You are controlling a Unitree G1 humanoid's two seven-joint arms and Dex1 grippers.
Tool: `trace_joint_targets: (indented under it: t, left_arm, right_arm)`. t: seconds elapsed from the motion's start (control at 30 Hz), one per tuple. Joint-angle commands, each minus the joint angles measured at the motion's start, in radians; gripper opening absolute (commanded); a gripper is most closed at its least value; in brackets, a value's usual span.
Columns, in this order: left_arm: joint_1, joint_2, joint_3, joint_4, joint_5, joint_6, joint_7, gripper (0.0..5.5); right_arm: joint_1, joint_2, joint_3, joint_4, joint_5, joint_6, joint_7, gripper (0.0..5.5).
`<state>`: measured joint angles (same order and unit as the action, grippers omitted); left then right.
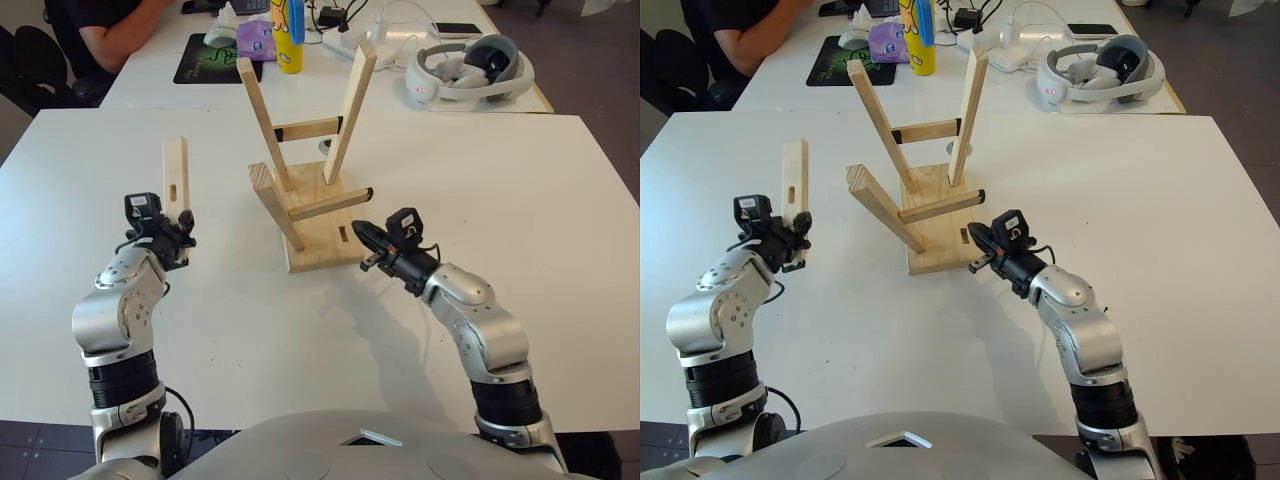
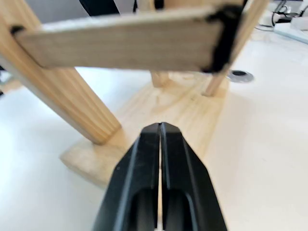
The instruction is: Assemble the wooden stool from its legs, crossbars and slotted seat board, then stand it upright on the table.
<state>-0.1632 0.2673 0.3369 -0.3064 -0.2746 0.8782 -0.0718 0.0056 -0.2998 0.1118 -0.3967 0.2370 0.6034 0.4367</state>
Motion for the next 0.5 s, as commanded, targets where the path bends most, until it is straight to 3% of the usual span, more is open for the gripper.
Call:
trace_joint_targets:
  t: [0.03, 0.23, 0.5]
  left_arm:
    - [-0.098, 0.047, 0.014, 0.030, 0.004, -0.082, -0.015, 2.07]
    - [-0.228, 0.089, 0.016, 0.081, -0.013, -0.177, -0.056, 2.07]
    - [-0.358, 0.157, 0.028, 0.196, -0.021, -0.251, -0.103, 2.07]
  right_arm:
    - [0.002, -0.041, -0.017, 0.077, -0.036, -0.010, -0.004, 0.00]
    - [-0.001, -0.033, 0.055, 0.186, -0.085, -0.050, 0.011, 0.00]
    - [0.015, 0.005, 0.116, 0.158, -0.066, -0.067, 0.028, 0.00]
